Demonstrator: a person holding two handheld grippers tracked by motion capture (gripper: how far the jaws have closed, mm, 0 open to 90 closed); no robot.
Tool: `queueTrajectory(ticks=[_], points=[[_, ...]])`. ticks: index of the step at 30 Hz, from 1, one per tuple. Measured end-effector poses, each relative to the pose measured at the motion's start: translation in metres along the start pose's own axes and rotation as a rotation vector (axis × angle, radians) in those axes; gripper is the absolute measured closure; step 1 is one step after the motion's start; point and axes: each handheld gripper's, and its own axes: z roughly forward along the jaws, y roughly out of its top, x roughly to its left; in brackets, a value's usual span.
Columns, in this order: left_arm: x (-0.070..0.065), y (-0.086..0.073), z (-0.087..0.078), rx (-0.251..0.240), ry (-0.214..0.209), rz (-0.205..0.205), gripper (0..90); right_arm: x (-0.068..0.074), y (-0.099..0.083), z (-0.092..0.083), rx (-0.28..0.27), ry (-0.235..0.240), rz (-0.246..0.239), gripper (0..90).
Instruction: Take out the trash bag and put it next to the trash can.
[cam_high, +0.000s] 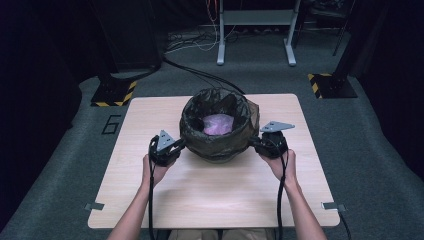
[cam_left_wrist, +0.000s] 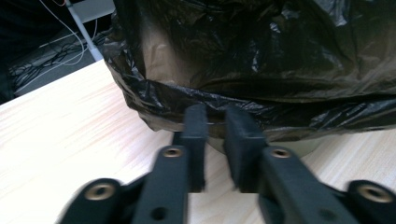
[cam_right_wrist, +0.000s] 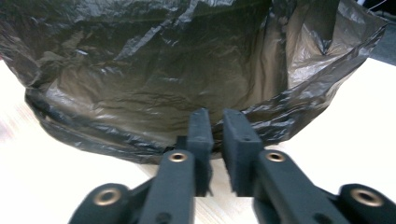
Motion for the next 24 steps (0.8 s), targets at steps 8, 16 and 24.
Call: queueTrajectory(ticks=[8, 16, 24], points=[[-0.004, 0.002, -0.004, -0.025, -0.007, 0.016, 90.0, 0.003, -0.001, -0.005, -0.025, -0.003, -0.001, 90.0], [-0.004, -0.003, -0.006, 0.021, -0.024, -0.002, 63.1, 0.003, -0.007, -0.01, -0.007, -0.046, 0.021, 43.9], [-0.009, -0.006, 0.011, 0.088, 0.037, 0.054, 24.8, 0.006, -0.007, 0.005, 0.068, -0.087, -0.007, 11.8]])
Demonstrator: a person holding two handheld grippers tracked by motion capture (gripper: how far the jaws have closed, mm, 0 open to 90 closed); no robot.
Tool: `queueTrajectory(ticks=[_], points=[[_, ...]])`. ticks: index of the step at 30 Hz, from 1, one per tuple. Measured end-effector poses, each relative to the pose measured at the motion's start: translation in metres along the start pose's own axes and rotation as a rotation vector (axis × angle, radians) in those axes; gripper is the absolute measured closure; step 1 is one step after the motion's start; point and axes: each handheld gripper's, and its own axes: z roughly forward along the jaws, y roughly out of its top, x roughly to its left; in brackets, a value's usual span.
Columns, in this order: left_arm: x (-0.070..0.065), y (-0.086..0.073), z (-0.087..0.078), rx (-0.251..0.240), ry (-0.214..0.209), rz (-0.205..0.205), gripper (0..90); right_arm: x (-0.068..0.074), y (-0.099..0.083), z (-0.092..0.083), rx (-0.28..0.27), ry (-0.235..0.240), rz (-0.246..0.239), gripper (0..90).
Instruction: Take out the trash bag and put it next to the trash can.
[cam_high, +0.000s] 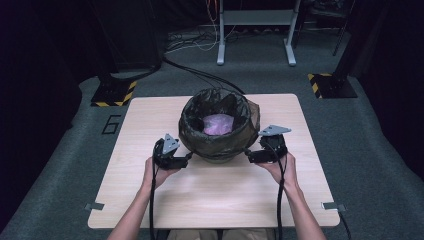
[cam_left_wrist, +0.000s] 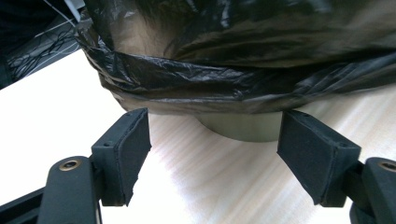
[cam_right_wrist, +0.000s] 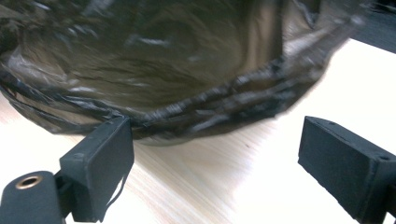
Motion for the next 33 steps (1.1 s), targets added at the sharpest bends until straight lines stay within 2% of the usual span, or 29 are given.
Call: queueTrajectory(ticks=[1, 2, 3, 4, 6, 7, 8, 9, 10, 12, 15, 18, 23, 24, 26, 27, 28, 30, 31, 32, 33], points=[[0.0, 0.001, 0.002, -0.012, 0.005, 0.004, 26.1, 0.001, 0.002, 0.002, 0.002, 0.009, -0.006, 15.7], [0.0, 0.001, 0.002, -0.028, 0.006, 0.006, 31.4, 0.001, 0.004, 0.004, 0.001, 0.016, -0.009, 20.3], [0.0, 0.001, 0.002, -0.028, 0.006, 0.006, 38.0, 0.001, 0.005, 0.005, 0.002, 0.027, -0.01, 30.8], [0.0, 0.001, 0.003, -0.06, 0.0, 0.016, 43.2, 0.0, 0.006, 0.007, -0.001, 0.041, -0.007, 38.1], [0.0, 0.002, 0.003, -0.094, -0.011, 0.02, 59.3, -0.002, 0.006, 0.009, -0.01, 0.062, 0.012, 53.2], [0.0, 0.002, 0.002, -0.105, -0.002, 0.024, 64.9, -0.003, 0.006, 0.01, -0.017, 0.067, 0.024, 61.4], [0.0, 0.002, 0.002, -0.105, -0.002, 0.024, 71.1, -0.003, 0.006, 0.01, -0.017, 0.067, 0.024, 61.4], [-0.001, 0.003, 0.001, -0.128, -0.022, 0.026, 75.3, -0.003, 0.006, 0.012, -0.022, 0.077, 0.038, 75.5], [-0.002, 0.004, 0.001, -0.131, -0.011, 0.031, 79.0, -0.003, 0.006, 0.012, -0.026, 0.079, 0.041, 81.0], [-0.003, 0.005, 0.001, -0.145, -0.025, 0.035, 86.6, -0.002, 0.005, 0.011, -0.032, 0.071, 0.04, 90.0], [-0.003, 0.006, -0.001, -0.15, -0.025, 0.04, 89.8, -0.002, 0.005, 0.009, -0.039, 0.071, 0.037, 90.0], [-0.003, 0.006, -0.008, -0.181, -0.027, 0.033, 90.0, 0.001, 0.005, -0.001, -0.07, 0.051, 0.028, 90.0], [-0.003, 0.012, -0.021, -0.2, -0.031, 0.039, 90.0, 0.004, 0.008, -0.016, -0.108, 0.038, 0.021, 90.0], [-0.003, 0.013, -0.025, -0.207, -0.03, 0.04, 90.0, 0.005, 0.008, -0.019, -0.117, 0.02, 0.01, 88.8], [-0.003, 0.016, -0.03, -0.211, -0.032, 0.046, 90.0, 0.008, 0.006, -0.023, -0.125, 0.021, 0.005, 65.3], [-0.004, 0.017, -0.032, -0.214, -0.032, 0.049, 90.0, 0.012, 0.003, -0.025, -0.126, 0.009, -0.01, 51.4], [-0.004, 0.019, -0.034, -0.212, -0.033, 0.052, 90.0, 0.016, 0.0, -0.025, -0.119, -0.007, -0.027, 42.5], [-0.005, 0.02, -0.036, -0.216, -0.039, 0.054, 90.0, 0.023, -0.007, -0.024, -0.117, -0.019, -0.055, 29.8], [-0.005, 0.02, -0.036, -0.216, -0.039, 0.054, 90.0, 0.023, -0.007, -0.024, -0.117, -0.019, -0.055, 29.8], [-0.006, 0.023, -0.038, -0.216, -0.042, 0.06, 90.0, 0.031, -0.014, -0.019, -0.097, -0.047, -0.076, 20.0], [-0.006, 0.023, -0.038, -0.216, -0.042, 0.06, 90.0, 0.034, -0.016, -0.016, -0.084, -0.051, -0.082, 17.1]])
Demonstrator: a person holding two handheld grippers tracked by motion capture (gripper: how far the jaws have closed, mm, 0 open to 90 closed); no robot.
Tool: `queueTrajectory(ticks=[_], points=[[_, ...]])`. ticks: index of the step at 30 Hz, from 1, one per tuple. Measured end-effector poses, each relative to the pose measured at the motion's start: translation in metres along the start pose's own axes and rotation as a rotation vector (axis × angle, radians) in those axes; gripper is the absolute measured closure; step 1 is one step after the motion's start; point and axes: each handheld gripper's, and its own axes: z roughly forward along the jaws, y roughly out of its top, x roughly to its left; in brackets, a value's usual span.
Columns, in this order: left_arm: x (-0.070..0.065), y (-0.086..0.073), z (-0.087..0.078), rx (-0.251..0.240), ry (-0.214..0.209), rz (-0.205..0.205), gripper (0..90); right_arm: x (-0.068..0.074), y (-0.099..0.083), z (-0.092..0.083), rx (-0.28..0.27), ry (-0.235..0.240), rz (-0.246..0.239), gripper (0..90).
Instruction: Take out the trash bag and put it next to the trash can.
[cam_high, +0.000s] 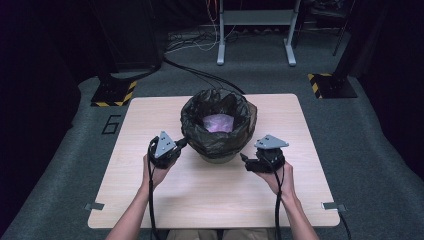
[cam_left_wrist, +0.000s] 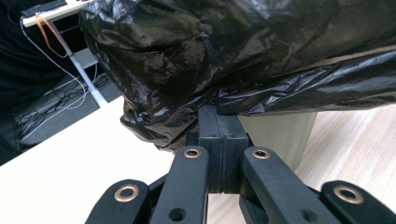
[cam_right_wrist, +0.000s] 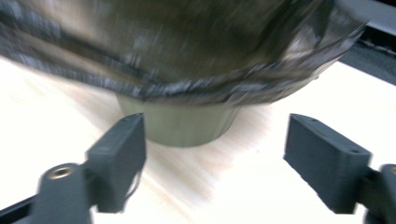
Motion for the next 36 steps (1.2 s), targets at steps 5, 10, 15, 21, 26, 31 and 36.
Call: queueTrajectory(ticks=[5, 10, 15, 21, 26, 31, 36], points=[[-0.003, 0.013, -0.006, -0.023, -0.001, 0.016, 90.0, 0.012, -0.001, 0.015, 0.004, -0.046, -0.026, 25.7], [-0.003, 0.024, -0.014, -0.047, 0.003, 0.03, 90.0, 0.008, 0.007, 0.017, -0.056, -0.067, -0.011, 58.7], [-0.001, 0.033, -0.021, -0.068, 0.008, 0.045, 90.0, 0.0, 0.015, 0.006, -0.115, -0.036, 0.019, 84.9], [0.004, 0.044, -0.03, -0.096, 0.013, 0.052, 90.0, -0.008, 0.028, -0.017, -0.174, -0.048, 0.039, 90.0], [0.015, 0.056, -0.033, -0.105, 0.03, 0.037, 90.0, -0.021, 0.047, -0.033, -0.208, -0.046, 0.079, 90.0], [0.031, 0.065, -0.025, -0.06, 0.048, 0.02, 90.0, -0.038, 0.07, -0.027, -0.144, -0.044, 0.107, 89.9], [0.045, 0.063, -0.008, 0.02, 0.06, 0.005, 90.0, -0.049, 0.08, -0.007, -0.051, -0.038, 0.114, 87.7]])
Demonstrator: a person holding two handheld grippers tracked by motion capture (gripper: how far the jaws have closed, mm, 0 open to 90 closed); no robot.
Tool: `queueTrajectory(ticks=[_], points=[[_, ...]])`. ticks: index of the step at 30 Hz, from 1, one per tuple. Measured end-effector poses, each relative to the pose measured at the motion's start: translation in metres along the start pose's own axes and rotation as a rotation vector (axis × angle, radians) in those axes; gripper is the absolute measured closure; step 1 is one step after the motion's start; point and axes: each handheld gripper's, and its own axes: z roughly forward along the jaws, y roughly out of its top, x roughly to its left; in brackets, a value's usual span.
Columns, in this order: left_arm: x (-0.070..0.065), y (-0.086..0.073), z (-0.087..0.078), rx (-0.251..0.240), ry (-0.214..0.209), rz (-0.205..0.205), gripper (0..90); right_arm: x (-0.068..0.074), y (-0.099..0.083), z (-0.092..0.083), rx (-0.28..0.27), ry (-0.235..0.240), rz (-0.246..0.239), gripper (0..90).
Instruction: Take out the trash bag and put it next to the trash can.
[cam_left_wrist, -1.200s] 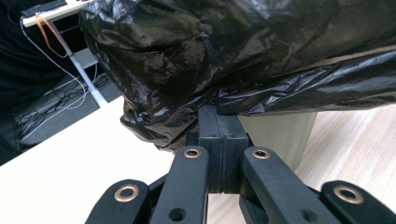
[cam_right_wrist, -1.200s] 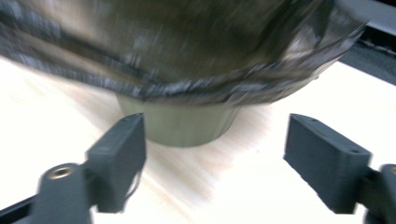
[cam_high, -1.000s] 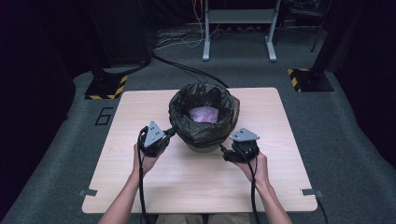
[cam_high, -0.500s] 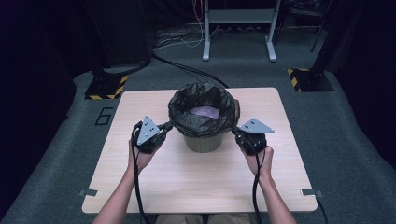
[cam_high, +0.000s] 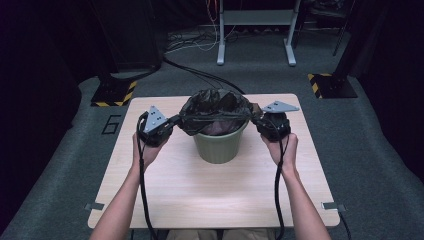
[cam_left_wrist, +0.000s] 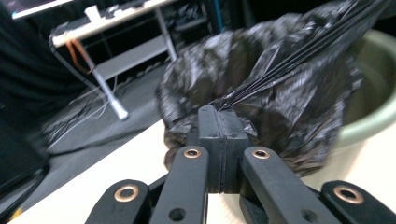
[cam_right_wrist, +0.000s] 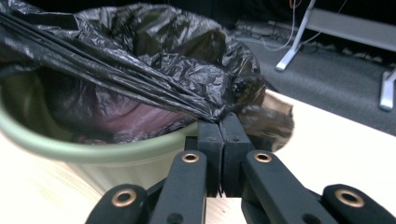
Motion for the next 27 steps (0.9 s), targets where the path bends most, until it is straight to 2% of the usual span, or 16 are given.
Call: queueTrajectory(ticks=[2, 3, 4, 5, 6, 8, 10, 12, 14, 17, 18, 21, 24, 25, 26, 27], points=[[0.005, -0.004, 0.007, 0.034, 0.001, -0.003, 90.0, -0.004, -0.001, 0.007, 0.016, -0.001, 0.016, 85.4], [0.005, -0.004, 0.007, 0.034, 0.001, -0.003, 90.0, -0.006, -0.002, 0.01, 0.027, 0.006, 0.023, 83.9], [0.008, -0.009, 0.012, 0.066, 0.012, 0.002, 90.0, -0.008, -0.004, 0.013, 0.036, 0.003, 0.026, 82.8], [0.008, -0.009, 0.012, 0.066, 0.012, 0.002, 90.0, -0.009, -0.006, 0.015, 0.044, 0.004, 0.024, 80.8], [0.012, -0.014, 0.014, 0.086, 0.002, -0.019, 89.9, -0.01, -0.008, 0.016, 0.049, 0.008, 0.025, 76.0], [0.015, -0.019, 0.015, 0.098, -0.017, -0.037, 83.1, -0.014, -0.012, 0.018, 0.057, 0.004, 0.027, 69.7], [0.016, -0.025, 0.017, 0.134, -0.03, -0.062, 68.7, -0.019, -0.015, 0.019, 0.051, 0.002, 0.031, 60.5], [0.014, -0.031, 0.018, 0.146, -0.044, -0.072, 59.9, -0.021, -0.015, 0.021, 0.052, -0.01, 0.031, 56.9], [0.012, -0.035, 0.022, 0.18, -0.043, -0.063, 48.3, -0.023, -0.015, 0.024, 0.047, -0.025, 0.024, 48.3], [0.009, -0.037, 0.029, 0.207, -0.048, -0.054, 42.7, -0.024, -0.013, 0.029, 0.047, -0.044, 0.004, 44.0], [0.009, -0.038, 0.031, 0.212, -0.045, -0.046, 43.0, -0.025, -0.011, 0.031, 0.051, -0.054, -0.008, 42.6], [0.006, -0.037, 0.037, 0.198, -0.055, -0.022, 50.4, -0.029, -0.009, 0.033, 0.043, -0.036, -0.027, 45.7], [0.004, -0.036, 0.039, 0.168, -0.055, -0.003, 68.2, -0.03, -0.007, 0.034, 0.046, 0.002, -0.046, 61.1], [0.004, -0.036, 0.039, 0.168, -0.055, -0.003, 74.7, -0.03, -0.007, 0.034, 0.046, 0.002, -0.046, 61.1], [0.003, -0.034, 0.039, 0.151, -0.061, 0.003, 79.8, -0.03, -0.006, 0.033, 0.038, 0.022, -0.046, 74.3], [0.003, -0.034, 0.039, 0.148, -0.052, 0.002, 85.1, -0.031, -0.006, 0.033, 0.038, 0.033, -0.038, 79.9]])
